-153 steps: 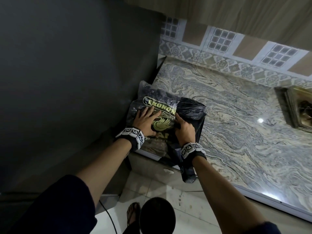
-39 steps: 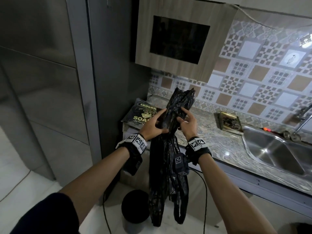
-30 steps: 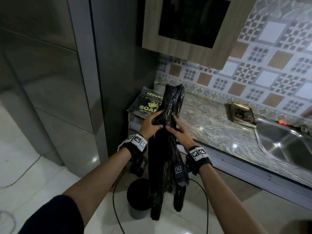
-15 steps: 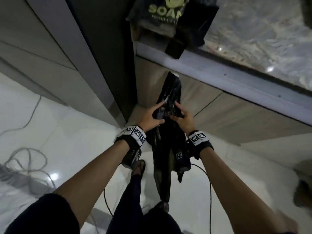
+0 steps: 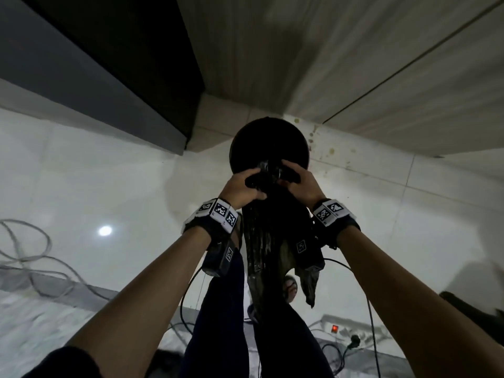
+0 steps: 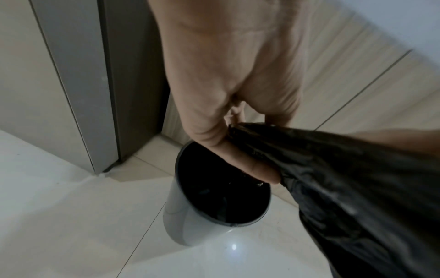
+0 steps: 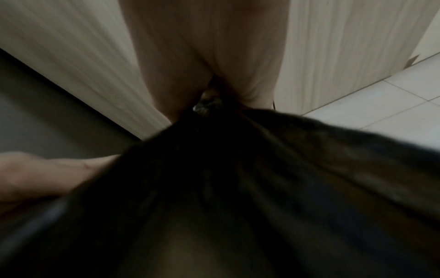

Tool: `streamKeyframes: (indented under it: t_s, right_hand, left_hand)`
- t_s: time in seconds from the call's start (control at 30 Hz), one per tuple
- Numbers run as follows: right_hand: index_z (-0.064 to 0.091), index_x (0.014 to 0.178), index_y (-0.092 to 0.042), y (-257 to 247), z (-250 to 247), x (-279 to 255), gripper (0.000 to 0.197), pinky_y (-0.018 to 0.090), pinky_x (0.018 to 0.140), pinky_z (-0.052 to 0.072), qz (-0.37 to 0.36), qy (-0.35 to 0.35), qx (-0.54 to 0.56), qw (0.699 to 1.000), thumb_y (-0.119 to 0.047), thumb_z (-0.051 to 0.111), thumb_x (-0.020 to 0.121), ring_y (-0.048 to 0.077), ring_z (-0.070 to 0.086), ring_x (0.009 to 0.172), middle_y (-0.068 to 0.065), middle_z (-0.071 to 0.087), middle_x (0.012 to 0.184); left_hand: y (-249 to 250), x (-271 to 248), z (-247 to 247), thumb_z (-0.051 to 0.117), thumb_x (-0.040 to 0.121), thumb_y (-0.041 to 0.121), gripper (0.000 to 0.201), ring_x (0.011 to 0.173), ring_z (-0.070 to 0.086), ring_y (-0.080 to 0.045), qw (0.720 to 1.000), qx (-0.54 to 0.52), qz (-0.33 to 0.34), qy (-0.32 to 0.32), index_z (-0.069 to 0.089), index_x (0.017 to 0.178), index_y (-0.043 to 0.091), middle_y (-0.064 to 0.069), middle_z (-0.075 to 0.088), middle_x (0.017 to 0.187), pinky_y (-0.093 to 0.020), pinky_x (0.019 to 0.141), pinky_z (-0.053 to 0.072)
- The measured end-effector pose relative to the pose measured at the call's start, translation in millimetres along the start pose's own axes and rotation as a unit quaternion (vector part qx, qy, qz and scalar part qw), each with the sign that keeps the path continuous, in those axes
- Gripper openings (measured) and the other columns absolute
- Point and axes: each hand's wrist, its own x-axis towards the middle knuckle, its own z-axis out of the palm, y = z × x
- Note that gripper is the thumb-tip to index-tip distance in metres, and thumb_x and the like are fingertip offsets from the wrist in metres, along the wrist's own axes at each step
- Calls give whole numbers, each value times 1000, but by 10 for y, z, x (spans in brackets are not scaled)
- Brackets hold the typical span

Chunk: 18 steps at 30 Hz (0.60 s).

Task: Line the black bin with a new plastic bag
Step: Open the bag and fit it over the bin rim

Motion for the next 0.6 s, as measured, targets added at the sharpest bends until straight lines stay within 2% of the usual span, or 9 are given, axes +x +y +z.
streamKeyframes:
  t_s: [0.07, 0.13, 0.2, 0.3, 0.4, 0.47, 0.53, 0.6]
  right_hand:
    - [46, 142, -23, 98, 44, 165, 60, 24, 106, 38, 14, 3, 24, 1000, -21, 69, 86, 14, 47, 128, 1, 51, 141]
    - [44, 143, -24, 146, 53, 277, 66, 21, 99, 40, 39, 0, 94, 995, -22, 73, 83, 10, 49, 123, -2, 52, 135]
    - [40, 145, -29, 186, 17, 320, 75, 22, 96, 42, 70, -18, 150, 986, -21, 76, 80, 9, 49, 119, -7, 51, 127]
    - [35, 147, -35, 231, -53, 322, 84, 27, 98, 43, 95, -66, 169, 979, -16, 78, 77, 10, 48, 117, -9, 49, 128]
    - [43, 143, -29, 206, -97, 304, 79, 23, 92, 47, 71, -76, 130, 986, 0, 75, 76, 14, 52, 117, -2, 54, 129]
    - [48, 139, -23, 163, -147, 301, 72, 15, 80, 52, 40, -56, 120, 990, 9, 69, 78, 18, 57, 112, 4, 58, 121]
    - [50, 136, -16, 96, -196, 294, 64, 11, 72, 53, 10, -28, 125, 992, 11, 64, 80, 18, 59, 101, 8, 60, 112]
    - [51, 135, -13, 1, -225, 293, 57, 12, 73, 54, -17, 16, 125, 992, 7, 64, 83, 18, 60, 100, 8, 59, 112]
  left_hand:
    - [-79, 223, 32, 78, 73, 9, 75, 127, 51, -23, 1000, 2, -9, 6, 46, 140, 21, -8, 54, 137, -33, 107, 42]
    - [-107, 434, 27, 76, 75, 9, 75, 130, 47, -24, 1000, -6, -10, 25, 43, 142, 19, -8, 50, 142, -33, 108, 41]
    - [-99, 613, 6, 74, 77, 9, 75, 134, 44, -25, 999, -14, -7, 51, 40, 144, 17, -9, 46, 145, -33, 111, 38]
    - [-50, 800, -53, 72, 80, 9, 74, 135, 42, -24, 996, -26, -1, 88, 37, 145, 16, -9, 43, 147, -30, 112, 35]
    - [22, 835, -108, 75, 77, 15, 77, 134, 44, -22, 993, -55, 6, 100, 37, 145, 17, -7, 45, 146, -28, 110, 36]
    - [101, 762, -120, 79, 75, 22, 82, 133, 44, -18, 994, -59, 17, 93, 36, 145, 20, -4, 45, 145, -21, 103, 36]
    - [197, 640, -126, 82, 71, 30, 91, 133, 42, -15, 996, -44, 37, 71, 33, 146, 24, -1, 44, 146, -18, 98, 33]
    - [270, 516, -133, 85, 65, 39, 103, 136, 38, -13, 998, -29, 42, 31, 25, 149, 27, 2, 39, 149, -20, 102, 31]
